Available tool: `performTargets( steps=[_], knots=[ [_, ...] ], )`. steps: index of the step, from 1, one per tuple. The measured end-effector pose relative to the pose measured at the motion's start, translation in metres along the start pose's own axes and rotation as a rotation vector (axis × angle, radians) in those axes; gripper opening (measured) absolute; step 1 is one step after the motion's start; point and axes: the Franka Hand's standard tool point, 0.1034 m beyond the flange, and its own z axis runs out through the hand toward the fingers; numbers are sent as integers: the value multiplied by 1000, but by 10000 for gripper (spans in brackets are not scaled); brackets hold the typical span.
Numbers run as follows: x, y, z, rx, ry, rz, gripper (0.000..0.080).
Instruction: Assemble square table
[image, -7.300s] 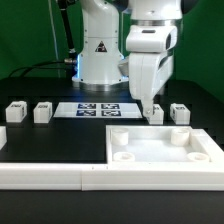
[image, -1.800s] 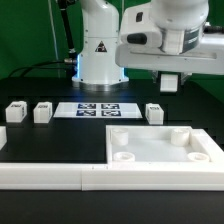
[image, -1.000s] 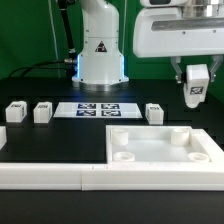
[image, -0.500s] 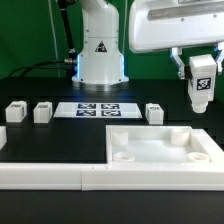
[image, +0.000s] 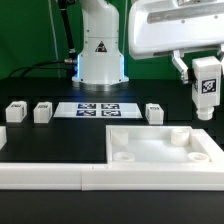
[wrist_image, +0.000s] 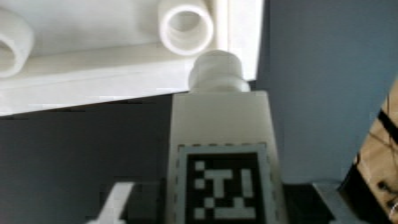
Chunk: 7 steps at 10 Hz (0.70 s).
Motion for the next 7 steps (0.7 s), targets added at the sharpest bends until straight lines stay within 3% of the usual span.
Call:
performTargets(
  steps=[1,3,7],
  knots=[
    [1,6,3,-7,0,-17,291],
    [-3,-5,9,5,58,-37,291],
    [-4,-2,11,1,48,-40,291]
  ],
)
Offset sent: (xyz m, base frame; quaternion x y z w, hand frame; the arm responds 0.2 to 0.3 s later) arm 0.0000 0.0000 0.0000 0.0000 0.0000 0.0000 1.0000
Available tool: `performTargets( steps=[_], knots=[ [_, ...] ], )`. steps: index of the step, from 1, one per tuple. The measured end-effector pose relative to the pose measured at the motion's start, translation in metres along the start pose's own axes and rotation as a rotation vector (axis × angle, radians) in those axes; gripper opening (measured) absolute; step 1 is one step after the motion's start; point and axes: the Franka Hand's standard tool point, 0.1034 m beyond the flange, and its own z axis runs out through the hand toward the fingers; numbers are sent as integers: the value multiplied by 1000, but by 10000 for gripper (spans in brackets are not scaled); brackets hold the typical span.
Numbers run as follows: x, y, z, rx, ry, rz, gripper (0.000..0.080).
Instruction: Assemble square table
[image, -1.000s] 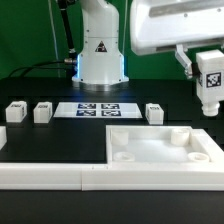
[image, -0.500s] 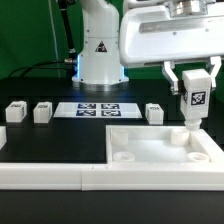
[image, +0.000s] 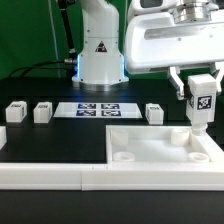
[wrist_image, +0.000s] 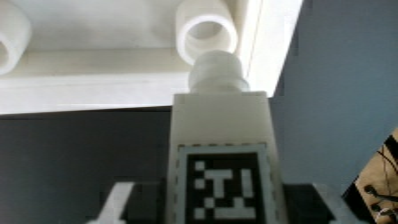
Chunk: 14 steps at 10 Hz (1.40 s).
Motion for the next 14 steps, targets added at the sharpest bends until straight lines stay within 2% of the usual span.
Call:
performTargets(
  steps=[2,4,14],
  knots=[
    [-1,0,8,-6,65,-61,291],
    [0,1,12,-11,77,-79,291],
    [-18,-1,27,-12,45,-89,291]
  ],
)
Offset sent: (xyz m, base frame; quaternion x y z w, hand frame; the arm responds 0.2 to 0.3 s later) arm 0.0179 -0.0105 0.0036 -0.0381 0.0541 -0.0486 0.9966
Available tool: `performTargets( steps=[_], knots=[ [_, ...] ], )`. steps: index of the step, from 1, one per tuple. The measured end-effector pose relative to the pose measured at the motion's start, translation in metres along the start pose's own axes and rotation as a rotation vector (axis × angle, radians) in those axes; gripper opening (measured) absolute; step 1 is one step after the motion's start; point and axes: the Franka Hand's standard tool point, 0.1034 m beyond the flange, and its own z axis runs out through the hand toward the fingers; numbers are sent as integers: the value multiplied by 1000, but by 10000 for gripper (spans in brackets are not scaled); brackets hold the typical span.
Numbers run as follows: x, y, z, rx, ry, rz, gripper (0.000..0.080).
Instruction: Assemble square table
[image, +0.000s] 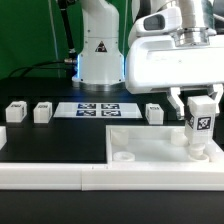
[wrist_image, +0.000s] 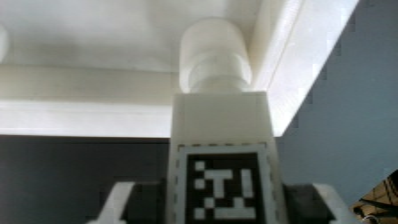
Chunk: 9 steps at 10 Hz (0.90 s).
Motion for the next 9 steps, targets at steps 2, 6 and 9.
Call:
performTargets(
  steps=[2,6,9],
  knots=[
    [2,-1,3,1,16,-2,291],
    [-3,-1,13,-3,19,2,291],
    [-9,-2,18,-4,22,-4,291]
  ],
)
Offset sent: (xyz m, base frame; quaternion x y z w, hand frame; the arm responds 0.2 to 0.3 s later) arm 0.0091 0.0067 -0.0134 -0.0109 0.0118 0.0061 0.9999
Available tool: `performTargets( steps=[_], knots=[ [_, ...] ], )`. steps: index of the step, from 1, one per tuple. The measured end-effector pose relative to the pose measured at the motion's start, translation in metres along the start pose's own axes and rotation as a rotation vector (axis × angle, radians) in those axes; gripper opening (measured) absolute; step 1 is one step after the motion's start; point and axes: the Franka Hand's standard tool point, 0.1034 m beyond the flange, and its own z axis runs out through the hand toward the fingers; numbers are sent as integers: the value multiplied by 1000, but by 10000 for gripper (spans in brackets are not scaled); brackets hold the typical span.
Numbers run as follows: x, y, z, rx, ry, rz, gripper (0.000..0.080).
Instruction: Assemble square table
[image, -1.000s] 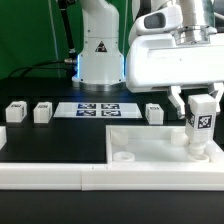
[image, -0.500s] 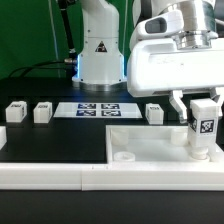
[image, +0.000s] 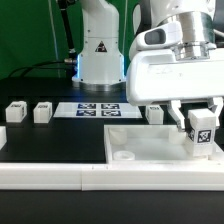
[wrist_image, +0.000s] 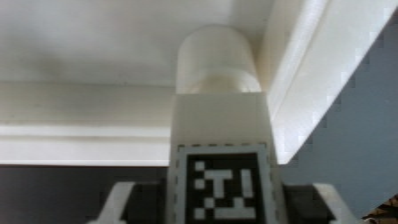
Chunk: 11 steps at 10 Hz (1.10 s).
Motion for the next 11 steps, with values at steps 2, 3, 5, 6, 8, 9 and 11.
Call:
performTargets(
  steps=[2,3,5,6,8,9,11],
  knots=[
    [0,0,0,-5,16,8,291],
    [0,0,0,-5,16,6,291],
    [0,0,0,-5,16,2,568],
    [0,0,0,-6,16,1,568],
    [0,0,0,-6,16,0,632],
    [0,0,0,-6,16,-1,647],
    [0,0,0,-6,16,-2,649]
  ],
)
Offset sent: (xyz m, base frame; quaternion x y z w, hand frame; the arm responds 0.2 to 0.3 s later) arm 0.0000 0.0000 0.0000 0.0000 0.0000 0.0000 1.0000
